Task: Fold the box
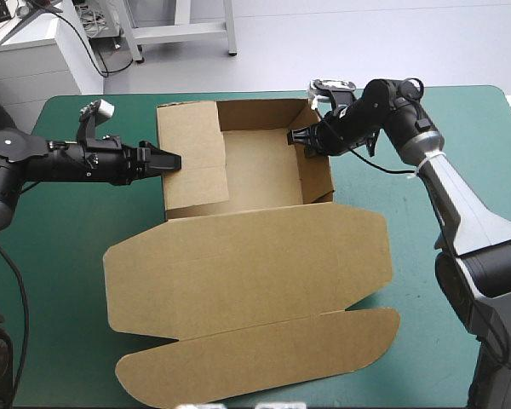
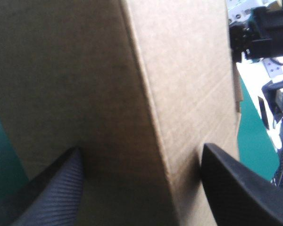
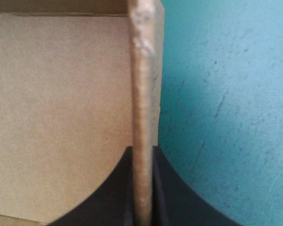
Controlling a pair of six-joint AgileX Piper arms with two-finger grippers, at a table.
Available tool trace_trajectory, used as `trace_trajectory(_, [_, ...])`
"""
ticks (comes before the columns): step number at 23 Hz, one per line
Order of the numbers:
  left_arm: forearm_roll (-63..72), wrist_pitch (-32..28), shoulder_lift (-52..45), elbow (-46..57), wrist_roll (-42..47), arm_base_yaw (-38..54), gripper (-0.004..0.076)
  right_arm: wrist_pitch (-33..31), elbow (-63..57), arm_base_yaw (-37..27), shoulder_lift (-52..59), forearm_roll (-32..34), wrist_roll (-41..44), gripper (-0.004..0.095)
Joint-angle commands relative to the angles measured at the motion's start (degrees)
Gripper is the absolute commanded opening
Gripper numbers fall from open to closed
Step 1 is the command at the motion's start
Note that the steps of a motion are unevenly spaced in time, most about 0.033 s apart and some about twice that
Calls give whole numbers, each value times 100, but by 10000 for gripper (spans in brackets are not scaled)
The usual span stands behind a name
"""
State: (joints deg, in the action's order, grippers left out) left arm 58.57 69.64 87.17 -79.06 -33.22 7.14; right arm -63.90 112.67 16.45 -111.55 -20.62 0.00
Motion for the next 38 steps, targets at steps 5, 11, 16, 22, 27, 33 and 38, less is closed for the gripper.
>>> trace_trajectory(5, [-1302,314,-194,-92,945,-411,454,346,212,668,339,345,534,5])
trace_trajectory(11, [-2606,-418,-194,-92,2129,-1130,420,327,225,965,339,495,899,5])
trace_trajectory(16, [-3546,-815,-194,-92,3269,-1463,326,231,225,965,339,483,1086,3])
trace_trajectory(22, [-3510,-925,-99,-92,3354,-1499,32,125,225,965,339,483,1251,3])
trace_trajectory(27, [-3548,-1114,1,-138,3653,-1499,-8,-39,225,965,339,778,1203,2])
trace_trajectory(33, [-3718,-860,277,-895,3653,-1579,-9,-716,225,965,339,1993,1238,1])
trace_trajectory(38, [-4866,-261,1144,-1967,4205,-2276,-9,-778,152,965,314,2755,1275,1])
